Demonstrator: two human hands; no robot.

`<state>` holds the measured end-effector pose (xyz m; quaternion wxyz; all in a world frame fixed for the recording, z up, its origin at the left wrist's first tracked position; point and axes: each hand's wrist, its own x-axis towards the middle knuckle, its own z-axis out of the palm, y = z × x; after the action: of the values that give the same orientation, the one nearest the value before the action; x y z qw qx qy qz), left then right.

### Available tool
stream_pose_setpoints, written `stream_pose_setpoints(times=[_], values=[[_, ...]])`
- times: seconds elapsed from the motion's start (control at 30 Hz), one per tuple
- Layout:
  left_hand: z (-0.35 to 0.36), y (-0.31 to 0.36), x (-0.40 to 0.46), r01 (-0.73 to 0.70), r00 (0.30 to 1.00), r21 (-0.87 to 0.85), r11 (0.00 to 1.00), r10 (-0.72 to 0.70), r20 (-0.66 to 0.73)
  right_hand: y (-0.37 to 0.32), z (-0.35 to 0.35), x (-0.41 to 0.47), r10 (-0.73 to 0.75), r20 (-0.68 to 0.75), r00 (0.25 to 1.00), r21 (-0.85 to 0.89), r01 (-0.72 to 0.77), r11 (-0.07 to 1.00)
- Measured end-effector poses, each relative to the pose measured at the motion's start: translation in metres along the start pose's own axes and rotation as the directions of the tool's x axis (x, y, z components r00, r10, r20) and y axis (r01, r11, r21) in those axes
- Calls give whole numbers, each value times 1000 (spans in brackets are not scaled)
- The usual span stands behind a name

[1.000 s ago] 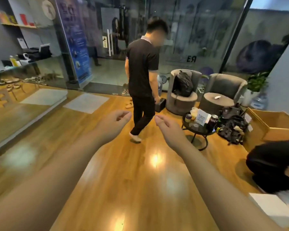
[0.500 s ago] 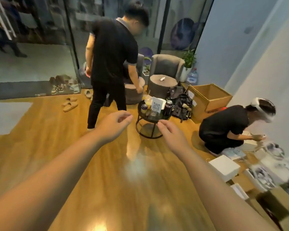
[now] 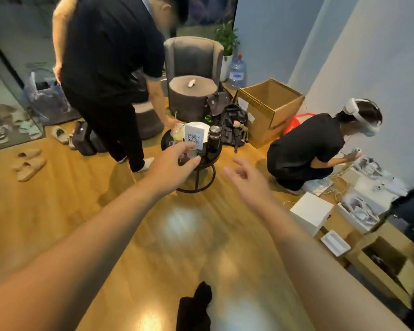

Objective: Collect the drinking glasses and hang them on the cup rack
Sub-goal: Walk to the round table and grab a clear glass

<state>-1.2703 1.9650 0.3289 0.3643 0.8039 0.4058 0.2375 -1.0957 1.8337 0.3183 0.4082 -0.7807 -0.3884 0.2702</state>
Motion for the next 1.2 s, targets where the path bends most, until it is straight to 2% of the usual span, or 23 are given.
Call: stream_pose_setpoints(times=[0.3, 0.57, 0.7, 0.83, 1.03, 1.2], values=[[57, -105, 199, 221, 975, -11, 975, -221, 7, 37, 34, 224, 85, 149, 985, -34, -81, 996], [132, -248, 361, 244, 970, 16, 970, -244, -4, 123, 120, 399, 106, 190, 976, -26, -103, 994], [186, -326, 430, 221, 972, 21, 975, -222, 74, 170, 164, 470, 110, 162, 981, 40, -118, 992], [224, -384, 490, 178, 979, 41, 983, -181, 92, 206, 206, 538, 124, 139, 982, 82, -136, 987], [286, -451, 569, 124, 978, 117, 985, -141, 151, 251, 257, 606, 125, 155, 980, 96, -141, 985], [324, -478, 601, 98, 976, 216, 972, -137, 172, 282, 276, 635, 143, 128, 981, 104, -157, 982]])
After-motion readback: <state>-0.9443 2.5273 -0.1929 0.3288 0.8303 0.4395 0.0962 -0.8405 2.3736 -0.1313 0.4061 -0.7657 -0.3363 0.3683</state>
